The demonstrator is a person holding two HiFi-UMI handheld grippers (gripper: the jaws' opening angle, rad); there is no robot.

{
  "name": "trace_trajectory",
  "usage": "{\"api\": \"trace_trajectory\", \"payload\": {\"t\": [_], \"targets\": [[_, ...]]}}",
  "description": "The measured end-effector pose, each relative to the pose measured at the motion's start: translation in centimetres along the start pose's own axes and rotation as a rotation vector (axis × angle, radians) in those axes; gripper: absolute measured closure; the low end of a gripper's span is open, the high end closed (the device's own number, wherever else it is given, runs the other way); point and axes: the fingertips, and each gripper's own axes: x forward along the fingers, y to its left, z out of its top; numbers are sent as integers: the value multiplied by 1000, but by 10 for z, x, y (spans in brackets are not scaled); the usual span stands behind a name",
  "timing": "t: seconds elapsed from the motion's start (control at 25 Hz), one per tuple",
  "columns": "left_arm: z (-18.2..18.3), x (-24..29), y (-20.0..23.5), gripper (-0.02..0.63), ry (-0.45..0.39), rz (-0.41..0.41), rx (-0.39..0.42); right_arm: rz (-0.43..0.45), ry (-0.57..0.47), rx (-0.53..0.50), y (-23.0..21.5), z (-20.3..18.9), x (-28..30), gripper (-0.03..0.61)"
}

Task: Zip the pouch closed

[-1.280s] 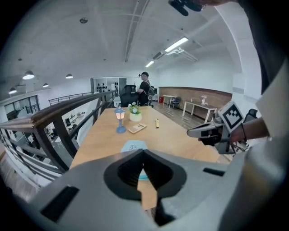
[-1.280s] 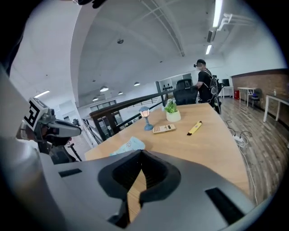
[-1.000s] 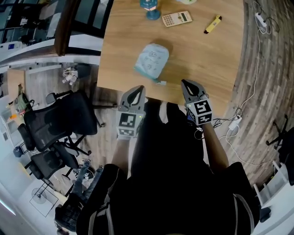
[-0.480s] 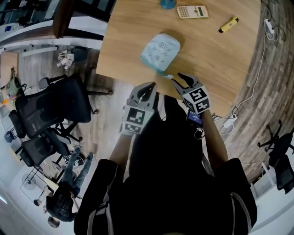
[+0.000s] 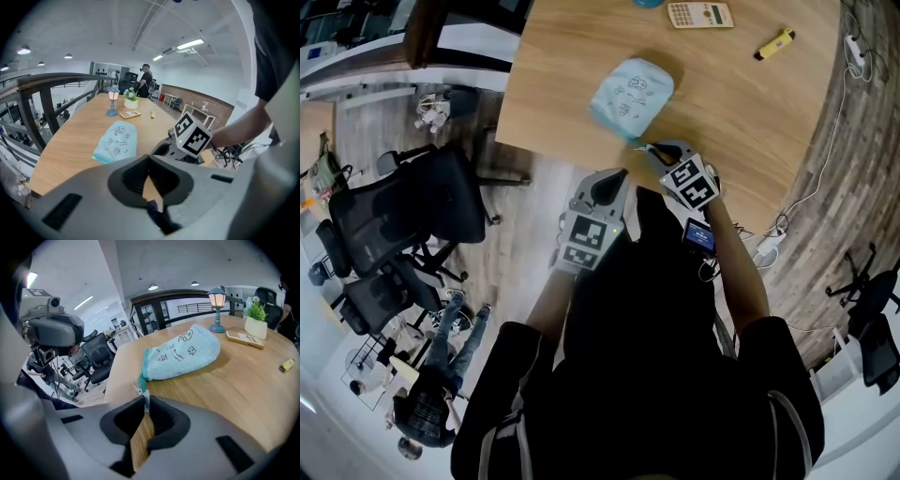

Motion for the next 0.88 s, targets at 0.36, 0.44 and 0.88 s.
{"api": "trace_trajectory", "payload": {"t": [0.36, 0.44, 0.88], "targets": [[-1, 2, 2, 614, 2, 9, -10, 20, -57, 55, 6, 8, -7, 554], [0, 2, 4, 614, 0, 14, -9, 25, -72, 62, 6, 12, -10, 554], [11, 0, 13, 614, 0, 25, -7, 69, -211, 22, 25, 57, -52, 554]]}}
